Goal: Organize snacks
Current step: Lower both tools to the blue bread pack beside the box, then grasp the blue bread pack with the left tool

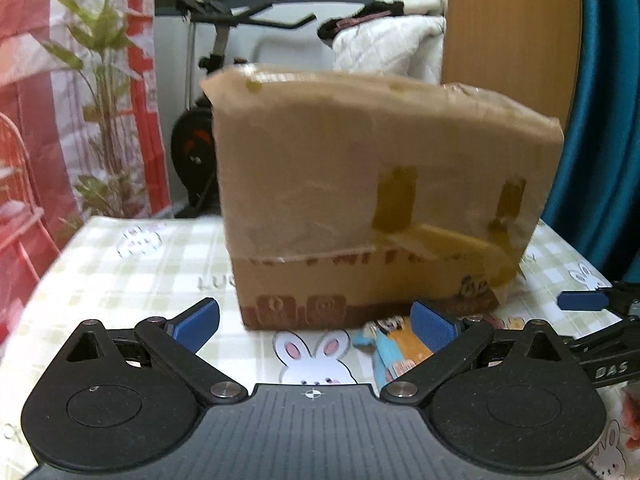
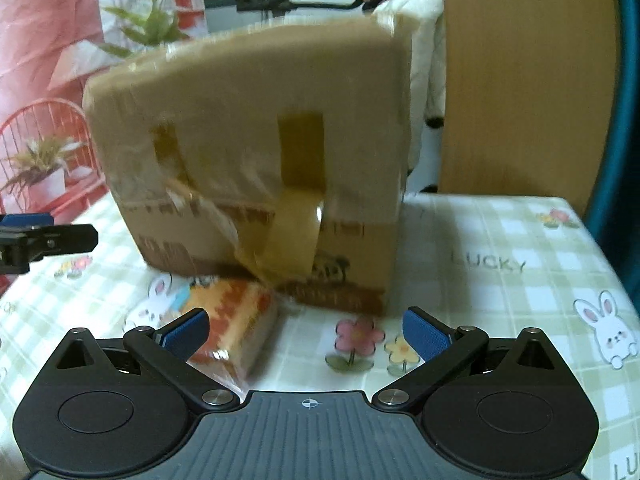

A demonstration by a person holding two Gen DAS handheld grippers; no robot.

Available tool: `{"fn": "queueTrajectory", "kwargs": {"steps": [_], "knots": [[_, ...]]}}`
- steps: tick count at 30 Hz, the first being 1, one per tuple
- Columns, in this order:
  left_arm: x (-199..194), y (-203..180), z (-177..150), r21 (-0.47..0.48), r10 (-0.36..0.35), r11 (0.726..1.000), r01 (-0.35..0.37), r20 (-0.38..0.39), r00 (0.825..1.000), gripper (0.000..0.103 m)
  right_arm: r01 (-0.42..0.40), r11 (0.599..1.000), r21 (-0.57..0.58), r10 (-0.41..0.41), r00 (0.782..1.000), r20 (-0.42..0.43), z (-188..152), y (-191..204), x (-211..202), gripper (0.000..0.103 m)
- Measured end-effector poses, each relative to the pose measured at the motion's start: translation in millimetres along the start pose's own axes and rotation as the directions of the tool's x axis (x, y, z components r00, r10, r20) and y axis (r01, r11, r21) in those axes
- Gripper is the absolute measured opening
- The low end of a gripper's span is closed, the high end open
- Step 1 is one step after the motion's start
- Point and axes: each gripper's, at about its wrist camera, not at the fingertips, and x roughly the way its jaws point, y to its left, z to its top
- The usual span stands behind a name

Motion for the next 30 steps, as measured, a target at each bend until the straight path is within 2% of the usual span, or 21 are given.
{"fn": "queueTrajectory", "kwargs": {"steps": [3,4,5,8,13,16,18,20,21,22,25,30], "knots": [[6,0,-6,-0.009,-0.024,1.0,0.023,-0.017,1.0,0.1,-0.036,0.997,-0.074,0.034,0.999,-0.018,-6,7,9,0.092],[9,0,-8,-0.012,-0.032,0.999,0.031,-0.027,0.999,0.1,-0.054,0.994,-0.094,0.052,0.998,-0.026,-8,10,12,0.086],[12,0,-9,-0.014,-0.04,0.999,0.04,-0.039,0.998,0.096,-0.068,0.992,-0.106,0.064,0.997,-0.035,-10,12,15,0.079],[21,-3,-15,-0.022,-0.086,0.996,0.085,-0.078,0.993,0.088,-0.127,0.983,-0.132,0.119,0.991,-0.069,-12,19,25,0.071],[39,-8,-26,-0.035,-0.148,0.989,0.145,-0.128,0.981,0.084,-0.202,0.961,-0.19,0.185,0.977,-0.104,-13,35,37,0.068],[55,-8,-30,-0.065,-0.195,0.98,0.187,-0.166,0.967,0.082,-0.233,0.952,-0.198,0.215,0.97,-0.11,-9,39,45,0.068],[64,-8,-30,-0.092,-0.223,0.973,0.21,-0.174,0.959,0.074,-0.251,0.948,-0.196,0.233,0.966,-0.113,-8,40,49,0.068],[68,-5,-30,-0.124,-0.271,0.96,0.252,-0.167,0.948,0.062,-0.277,0.941,-0.195,0.258,0.959,-0.12,-7,41,50,0.056],[69,-4,-30,-0.141,-0.299,0.95,0.278,-0.164,0.94,0.054,-0.286,0.937,-0.198,0.267,0.956,-0.12,-6,42,49,0.052],[68,-3,-30,-0.149,-0.317,0.944,0.295,-0.163,0.934,0.051,-0.28,0.938,-0.204,0.26,0.958,-0.118,-6,44,48,0.051],[62,-6,-32,-0.114,-0.31,0.949,0.294,-0.165,0.936,0.051,-0.274,0.94,-0.203,0.256,0.96,-0.112,-9,46,42,0.049],[46,-9,-40,-0.115,-0.316,0.947,0.299,-0.174,0.933,0.049,-0.271,0.942,-0.198,0.255,0.962,-0.102,-19,51,29,0.047]]}}
